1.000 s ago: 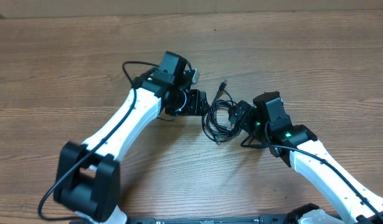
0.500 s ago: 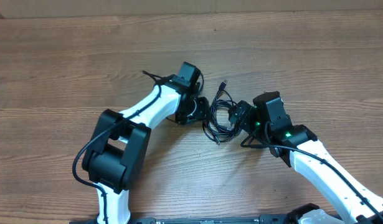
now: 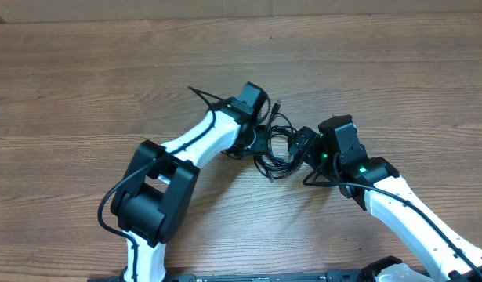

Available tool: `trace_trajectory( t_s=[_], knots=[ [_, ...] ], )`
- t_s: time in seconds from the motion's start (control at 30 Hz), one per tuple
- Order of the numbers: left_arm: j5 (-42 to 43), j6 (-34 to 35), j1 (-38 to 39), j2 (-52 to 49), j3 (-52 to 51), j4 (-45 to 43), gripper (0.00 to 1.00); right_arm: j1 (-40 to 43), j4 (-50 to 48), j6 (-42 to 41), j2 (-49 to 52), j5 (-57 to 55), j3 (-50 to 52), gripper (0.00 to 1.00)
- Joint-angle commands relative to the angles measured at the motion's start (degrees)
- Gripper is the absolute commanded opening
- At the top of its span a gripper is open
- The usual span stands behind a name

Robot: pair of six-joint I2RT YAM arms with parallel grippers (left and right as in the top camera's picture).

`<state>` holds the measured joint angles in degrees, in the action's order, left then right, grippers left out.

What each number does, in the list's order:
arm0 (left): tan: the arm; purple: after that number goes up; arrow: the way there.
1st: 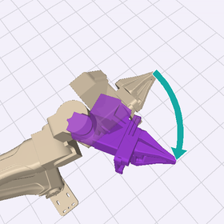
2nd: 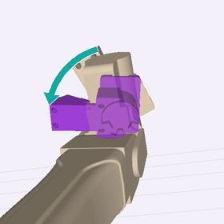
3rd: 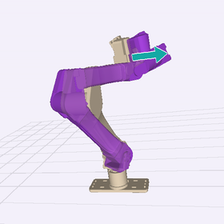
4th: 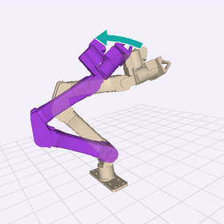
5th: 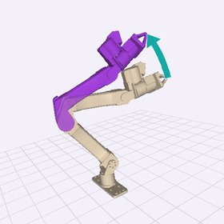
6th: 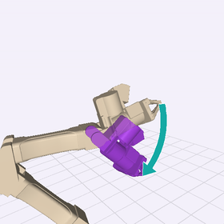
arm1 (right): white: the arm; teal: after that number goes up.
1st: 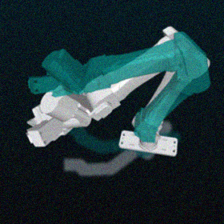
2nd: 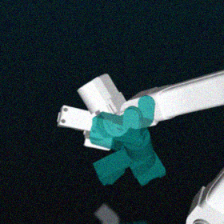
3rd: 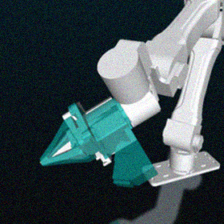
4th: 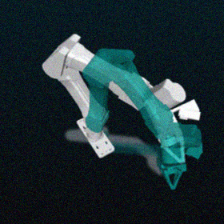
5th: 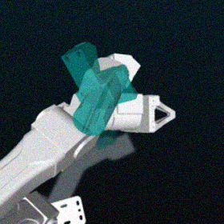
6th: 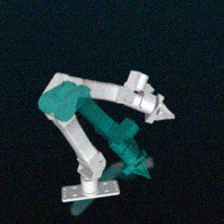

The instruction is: Untangle cables

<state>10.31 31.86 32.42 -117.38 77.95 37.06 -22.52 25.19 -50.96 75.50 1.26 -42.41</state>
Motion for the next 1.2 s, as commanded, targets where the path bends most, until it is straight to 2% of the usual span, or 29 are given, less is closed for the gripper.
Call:
trace_trajectory(
  t_s=[0.0,0.07,0.13,0.17,0.3,0.4,0.57,0.7,0.9,1.17],
  knots=[
    [-9.49,0.72,2.49,-3.26,-1.84,0.55,0.33,0.11,-0.09,-0.02,0.07,-0.57,-0.42,1.00],
    [-9.64,0.70,3.04,-3.26,-1.84,0.87,0.24,0.11,0.02,-0.02,0.07,-0.59,-0.42,1.00],
    [-11.06,0.00,3.17,-3.26,-1.81,2.01,0.07,0.11,0.04,-0.02,0.07,-0.57,-0.42,1.00],
    [-12.72,-0.31,2.91,-3.26,-1.75,2.99,0.04,0.11,0.04,-0.02,0.07,-0.57,-0.42,1.00],
    [-17.77,-0.59,0.85,-2.36,0.90,9.88,0.04,0.11,0.02,-0.02,0.07,-0.55,-0.42,1.00],
    [-17.88,-1.31,-1.22,-0.94,5.51,15.47,0.04,0.11,0.04,0.00,0.07,-0.57,-0.42,1.00],
    [-12.39,-10.38,-2.69,1.73,15.21,22.05,0.04,0.11,0.04,1.09,0.07,0.33,-0.42,1.00],
    [-5.97,-16.65,-2.69,3.78,20.26,22.86,0.04,0.11,0.04,6.58,0.07,5.70,-0.42,1.00],
    [0.02,-23.63,-2.80,6.97,22.18,22.84,0.04,0.09,0.13,6.71,0.07,11.41,-0.42,1.00],
    [0.31,-24.63,-2.82,12.22,22.18,22.86,0.04,0.11,-0.63,4.52,0.07,19.08,-0.42,1.00]
  ],
)
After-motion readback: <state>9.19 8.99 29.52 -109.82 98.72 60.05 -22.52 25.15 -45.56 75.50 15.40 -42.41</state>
